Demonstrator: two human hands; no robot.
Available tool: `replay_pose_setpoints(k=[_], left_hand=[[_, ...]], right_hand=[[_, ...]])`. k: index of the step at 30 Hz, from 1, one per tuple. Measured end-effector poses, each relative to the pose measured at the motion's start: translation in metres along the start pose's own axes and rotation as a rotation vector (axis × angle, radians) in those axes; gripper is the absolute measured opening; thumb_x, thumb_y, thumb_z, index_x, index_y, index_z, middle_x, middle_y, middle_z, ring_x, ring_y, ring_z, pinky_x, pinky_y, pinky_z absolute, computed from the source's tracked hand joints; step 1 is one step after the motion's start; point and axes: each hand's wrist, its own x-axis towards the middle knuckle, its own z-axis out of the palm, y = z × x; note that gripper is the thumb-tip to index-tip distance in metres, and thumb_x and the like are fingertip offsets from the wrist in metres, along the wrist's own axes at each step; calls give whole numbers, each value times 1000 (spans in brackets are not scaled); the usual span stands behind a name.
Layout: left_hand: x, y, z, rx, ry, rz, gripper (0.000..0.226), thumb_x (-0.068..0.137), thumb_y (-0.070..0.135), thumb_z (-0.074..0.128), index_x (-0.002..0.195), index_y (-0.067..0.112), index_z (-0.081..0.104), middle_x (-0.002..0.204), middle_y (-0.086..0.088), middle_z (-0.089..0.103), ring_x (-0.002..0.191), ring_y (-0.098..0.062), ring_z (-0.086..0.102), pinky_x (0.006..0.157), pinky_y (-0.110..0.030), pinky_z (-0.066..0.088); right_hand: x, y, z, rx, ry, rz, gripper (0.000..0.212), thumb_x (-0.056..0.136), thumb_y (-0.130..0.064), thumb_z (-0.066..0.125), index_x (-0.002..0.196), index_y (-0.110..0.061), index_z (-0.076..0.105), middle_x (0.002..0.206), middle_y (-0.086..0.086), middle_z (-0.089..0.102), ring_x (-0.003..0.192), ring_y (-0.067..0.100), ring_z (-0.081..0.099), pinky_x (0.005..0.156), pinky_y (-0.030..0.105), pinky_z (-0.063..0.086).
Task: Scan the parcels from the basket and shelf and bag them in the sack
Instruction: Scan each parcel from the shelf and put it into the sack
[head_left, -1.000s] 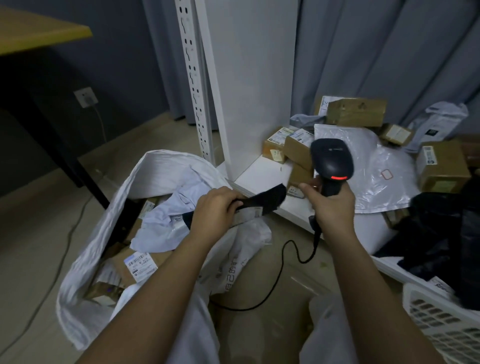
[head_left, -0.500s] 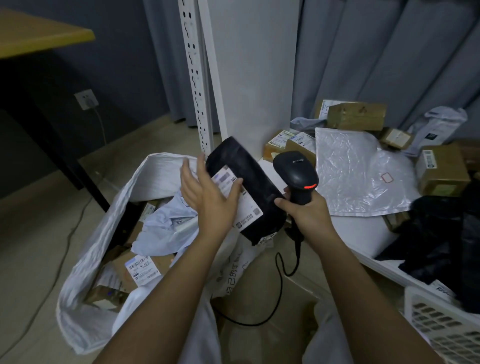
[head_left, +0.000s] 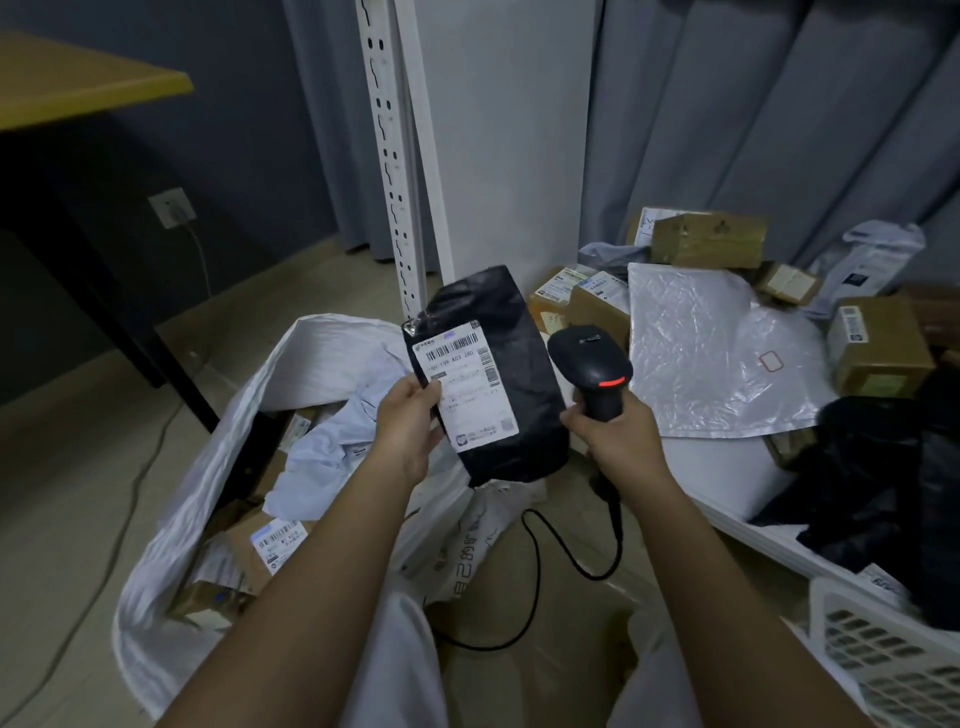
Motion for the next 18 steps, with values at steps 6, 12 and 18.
replay_pose_setpoints(k=[6,12,18], left_hand=[[-5,3,-7,51,101,188,17,97,3,49,108,9,60,104,-7,67,85,-14,64,86,-35,53],[-7,6,-10,41,115,226,17,97,1,50,108,9,60,90,0,69,76,-9,65,67,-22,56],[-7,6,-13,32,129,241,18,96,1,51,108,10,61,89,1,69,77,-7,66,74,-26,56]], right_hand=[[-7,-8,-1,20,-100,6,13,80,-10,76,82,-13,64,66,-7,62,60,5,58,58,18,44],[-27,-13,11,-2,-330,58,20,77,-18,81,77,-11,62,55,-9,56,49,5,51,49,22,41],[-28,-15,14,-15,-301,103,22,77,-20,81,68,-14,62,48,-9,54,40,5,48,45,22,39]])
